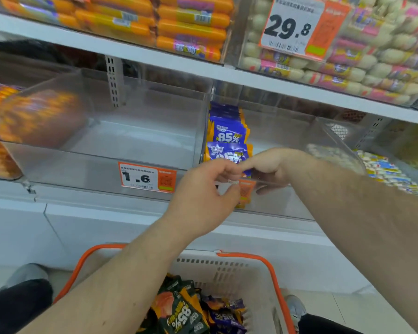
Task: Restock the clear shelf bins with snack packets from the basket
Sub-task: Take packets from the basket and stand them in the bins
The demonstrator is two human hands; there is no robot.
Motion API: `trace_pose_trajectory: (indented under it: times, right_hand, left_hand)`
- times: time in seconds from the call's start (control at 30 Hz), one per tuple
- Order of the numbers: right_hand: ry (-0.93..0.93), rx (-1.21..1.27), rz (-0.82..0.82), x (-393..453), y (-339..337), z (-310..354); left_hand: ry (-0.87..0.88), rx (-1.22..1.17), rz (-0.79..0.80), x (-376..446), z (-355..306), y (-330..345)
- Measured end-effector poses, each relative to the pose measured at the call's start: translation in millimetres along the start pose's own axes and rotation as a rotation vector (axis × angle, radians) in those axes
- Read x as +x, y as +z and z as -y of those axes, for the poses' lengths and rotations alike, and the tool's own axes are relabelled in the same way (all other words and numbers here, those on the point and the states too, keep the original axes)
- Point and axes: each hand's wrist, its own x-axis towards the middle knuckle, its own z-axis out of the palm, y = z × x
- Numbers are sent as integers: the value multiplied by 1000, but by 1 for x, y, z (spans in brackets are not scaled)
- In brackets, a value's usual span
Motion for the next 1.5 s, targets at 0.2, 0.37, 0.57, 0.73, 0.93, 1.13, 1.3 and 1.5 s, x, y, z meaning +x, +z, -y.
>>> trace_pose_trajectory:
  times: [0.2,0.37,0.57,0.73,0.93,1.13,1.3,1.5]
  right_hand:
    - [-122,153,116,22,7,-6]
    - [-202,317,252,31,9,-6]
    - [-343,410,333,36,6,-8]
    - [-425,374,406,41,4,-6]
    - [-490,392,360,43,3,-5]
    - [-583,453,82,48,2,2]
    - [-614,384,-20,43,6,0]
    - [-371,347,-63,52,7,-5]
  left_hand:
    - [196,694,196,68,-33,-23]
    - [98,1334,669,125,-19,-10]
    - [-57,1478,831,161,-10,3]
    - [-184,1471,957,179,-8,8]
    - [-267,1489,1024,189,-11,20]
    - [-234,1360,851,194,-3,20]
    - [-134,1401,797,188,2,16]
    - [-99,1407,760,185,5,15]
